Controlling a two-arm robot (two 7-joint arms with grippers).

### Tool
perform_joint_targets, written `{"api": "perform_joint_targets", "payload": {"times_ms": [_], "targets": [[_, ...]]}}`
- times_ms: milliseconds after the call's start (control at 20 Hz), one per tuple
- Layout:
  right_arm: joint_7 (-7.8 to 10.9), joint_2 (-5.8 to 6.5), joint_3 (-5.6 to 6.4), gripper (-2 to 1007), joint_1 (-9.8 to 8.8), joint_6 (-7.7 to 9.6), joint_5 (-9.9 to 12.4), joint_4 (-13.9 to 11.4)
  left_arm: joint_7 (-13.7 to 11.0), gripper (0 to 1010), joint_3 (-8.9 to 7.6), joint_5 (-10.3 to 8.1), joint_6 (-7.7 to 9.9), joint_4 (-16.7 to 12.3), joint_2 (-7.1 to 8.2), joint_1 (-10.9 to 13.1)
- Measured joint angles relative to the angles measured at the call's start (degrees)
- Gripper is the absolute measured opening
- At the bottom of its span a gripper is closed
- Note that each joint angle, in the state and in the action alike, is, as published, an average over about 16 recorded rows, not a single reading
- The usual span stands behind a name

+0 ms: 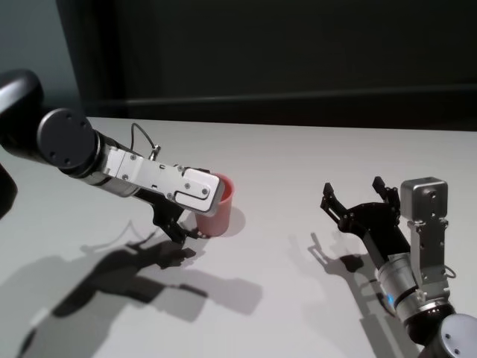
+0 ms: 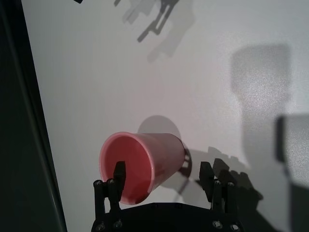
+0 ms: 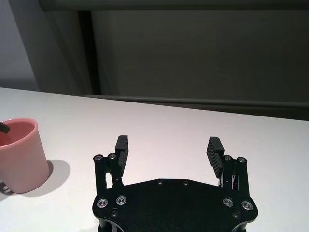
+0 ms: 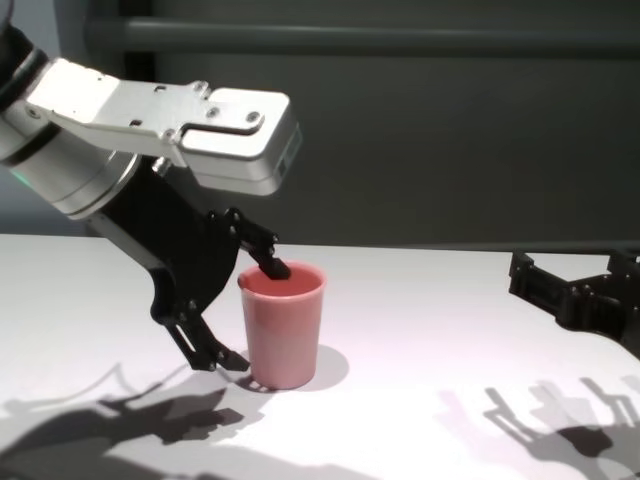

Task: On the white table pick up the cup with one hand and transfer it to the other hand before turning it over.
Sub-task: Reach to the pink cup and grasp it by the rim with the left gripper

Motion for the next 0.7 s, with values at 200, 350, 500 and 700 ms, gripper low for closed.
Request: {"api": "perform_joint_targets", "payload": {"times_ms": [200,350,500,700], "targets": [[0.0,0.0,0.0,1002,0.0,0.0,0.0,0.0,-1.0,1003,1.57,0.67,-0.44,1.5,-0.91,-1.5],[0.0,0.0,0.0,1002,0.0,0.0,0.0,0.0,-1.5,1003,2.54,0.94,-0.75,2.5,-1.51,-2.4],[0.0,0.0,0.0,1002,0.0,0.0,0.0,0.0,-2.0,1003,3.4,1.14,-1.02,3.4,-2.06,-3.2],[0.0,0.0,0.0,1002,0.0,0.0,0.0,0.0,-2.5,1003,4.37,1.27,-1.29,4.3,-2.59,-4.1]]}}
